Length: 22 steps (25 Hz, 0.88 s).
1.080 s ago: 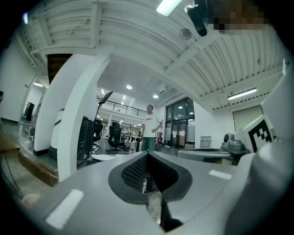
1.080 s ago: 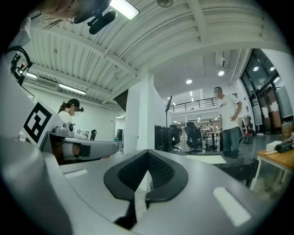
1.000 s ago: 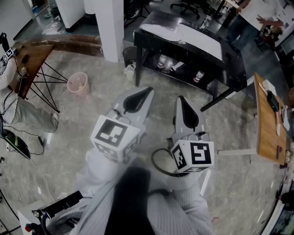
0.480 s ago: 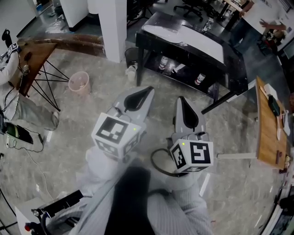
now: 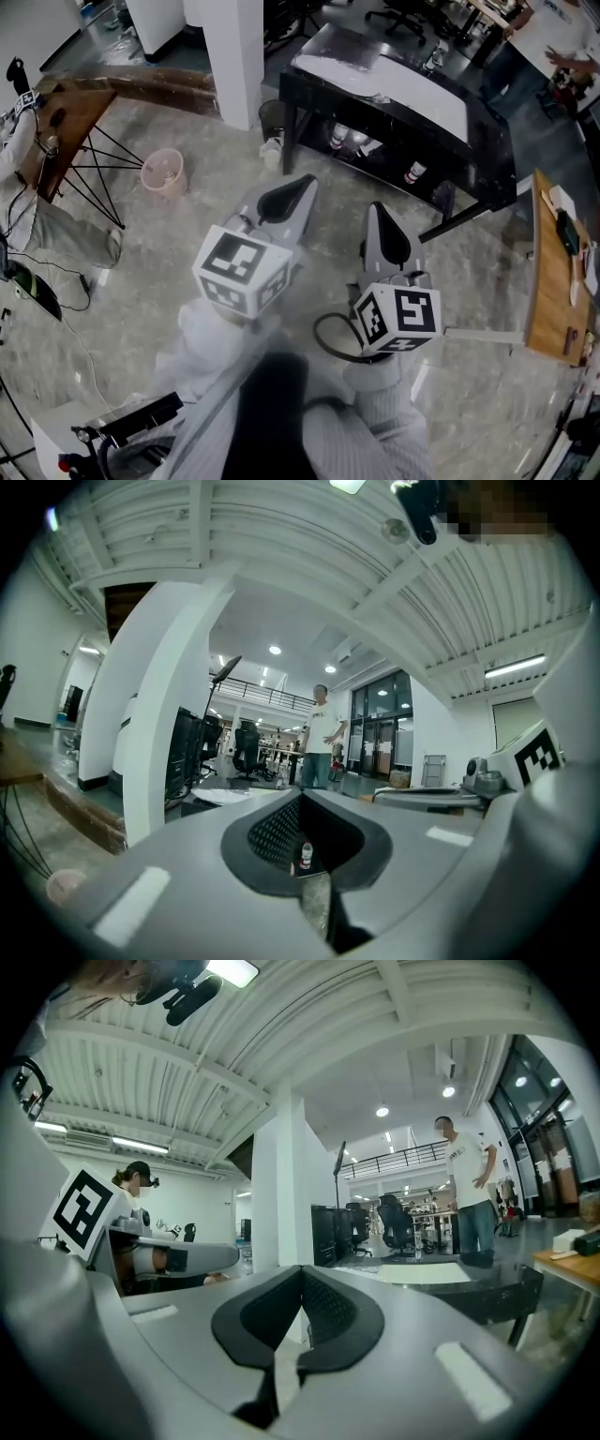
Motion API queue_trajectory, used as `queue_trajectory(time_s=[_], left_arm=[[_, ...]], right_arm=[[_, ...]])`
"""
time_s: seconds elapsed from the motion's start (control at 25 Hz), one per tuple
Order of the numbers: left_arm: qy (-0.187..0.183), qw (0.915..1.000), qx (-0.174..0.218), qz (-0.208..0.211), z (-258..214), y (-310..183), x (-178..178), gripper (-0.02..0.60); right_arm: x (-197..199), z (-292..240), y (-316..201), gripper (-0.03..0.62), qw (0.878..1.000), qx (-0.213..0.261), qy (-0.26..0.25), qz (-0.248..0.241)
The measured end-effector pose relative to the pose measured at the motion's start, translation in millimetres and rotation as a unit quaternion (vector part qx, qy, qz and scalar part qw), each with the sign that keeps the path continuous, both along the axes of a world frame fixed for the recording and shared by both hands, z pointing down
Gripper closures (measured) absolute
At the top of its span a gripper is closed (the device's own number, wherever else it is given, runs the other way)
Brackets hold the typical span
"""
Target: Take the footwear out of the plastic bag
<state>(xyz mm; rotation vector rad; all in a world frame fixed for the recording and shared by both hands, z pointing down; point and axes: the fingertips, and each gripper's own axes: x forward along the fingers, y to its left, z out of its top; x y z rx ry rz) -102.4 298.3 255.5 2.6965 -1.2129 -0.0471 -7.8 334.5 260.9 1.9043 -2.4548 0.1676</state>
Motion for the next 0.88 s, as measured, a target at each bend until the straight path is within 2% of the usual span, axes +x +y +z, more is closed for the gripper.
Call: queue_trajectory(time_s=[0.48, 0.88], left_arm=[[-0.022, 0.9996, -0.012, 0.014, 20, -213, 40, 0.580], [-0.042, 0.9971, -0.062, 0.009, 60, -368, 60, 0.580]], right_arm=[[38, 12, -213, 0.580, 1.000, -0.009, -0.004, 0.015], [82, 45, -363, 0.580, 0.998, -0.046, -0.026, 0.037]])
